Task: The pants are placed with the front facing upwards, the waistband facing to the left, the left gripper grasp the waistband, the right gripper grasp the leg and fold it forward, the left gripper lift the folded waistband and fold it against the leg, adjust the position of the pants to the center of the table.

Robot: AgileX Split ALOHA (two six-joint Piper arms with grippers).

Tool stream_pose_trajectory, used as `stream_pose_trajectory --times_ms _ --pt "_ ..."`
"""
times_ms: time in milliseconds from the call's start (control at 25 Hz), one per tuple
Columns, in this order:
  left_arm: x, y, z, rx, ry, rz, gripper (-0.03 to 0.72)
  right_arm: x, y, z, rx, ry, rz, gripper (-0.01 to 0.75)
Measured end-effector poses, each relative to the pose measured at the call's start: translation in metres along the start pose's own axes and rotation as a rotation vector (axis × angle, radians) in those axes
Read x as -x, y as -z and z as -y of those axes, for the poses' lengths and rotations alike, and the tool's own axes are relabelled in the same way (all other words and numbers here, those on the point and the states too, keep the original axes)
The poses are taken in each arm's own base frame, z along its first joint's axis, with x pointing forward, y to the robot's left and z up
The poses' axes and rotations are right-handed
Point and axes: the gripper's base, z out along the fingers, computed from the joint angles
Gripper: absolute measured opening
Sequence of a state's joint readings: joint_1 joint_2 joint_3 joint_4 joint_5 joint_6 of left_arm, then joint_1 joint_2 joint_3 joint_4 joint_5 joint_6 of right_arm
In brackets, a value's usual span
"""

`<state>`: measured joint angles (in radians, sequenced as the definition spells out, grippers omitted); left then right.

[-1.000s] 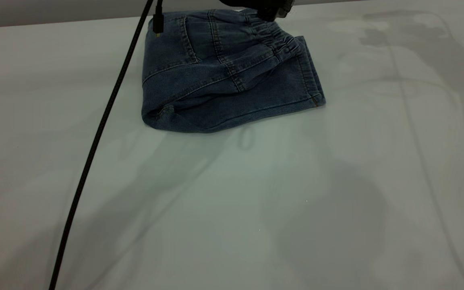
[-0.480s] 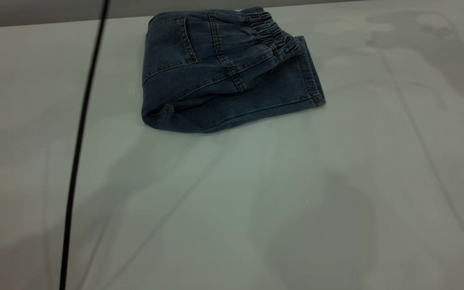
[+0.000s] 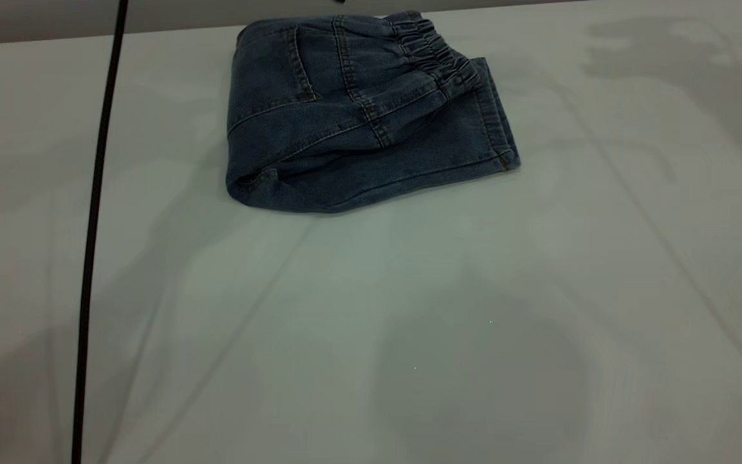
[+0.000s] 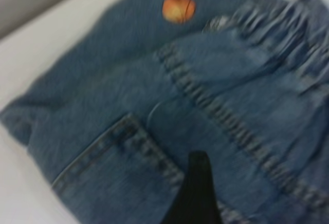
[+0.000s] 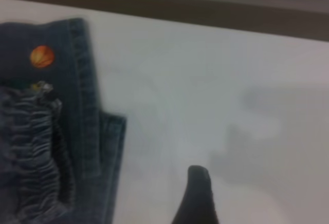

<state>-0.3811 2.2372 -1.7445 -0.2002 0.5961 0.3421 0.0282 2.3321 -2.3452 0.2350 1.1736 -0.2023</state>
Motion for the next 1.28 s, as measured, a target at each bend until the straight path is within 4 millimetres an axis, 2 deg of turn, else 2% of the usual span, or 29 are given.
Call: stream_pose_trajectory --times_ms 360,880,1040,1280 --pt "0.007 -0.030 -0.006 -0.006 0.011 -0.137 0.580 -0.002 -0.002 -0.008 0.017 0.009 -0.028 0.510" --pt "-0.028 -0.091 0.000 -0.025 -0.008 -0.219 0.580 -0.002 -0.003 -0.013 0.024 0.012 -0.032 0.510" --pt "-0.030 -0.096 0.005 -0.036 -0.080 -0.226 0.580 -0.002 -0.003 -0.013 0.024 0.009 -0.037 0.510" --pt "-0.032 -0.097 0.027 -0.089 -0.266 -0.262 0.580 -0.002 -0.003 -0.012 0.020 0.010 -0.030 0.510"
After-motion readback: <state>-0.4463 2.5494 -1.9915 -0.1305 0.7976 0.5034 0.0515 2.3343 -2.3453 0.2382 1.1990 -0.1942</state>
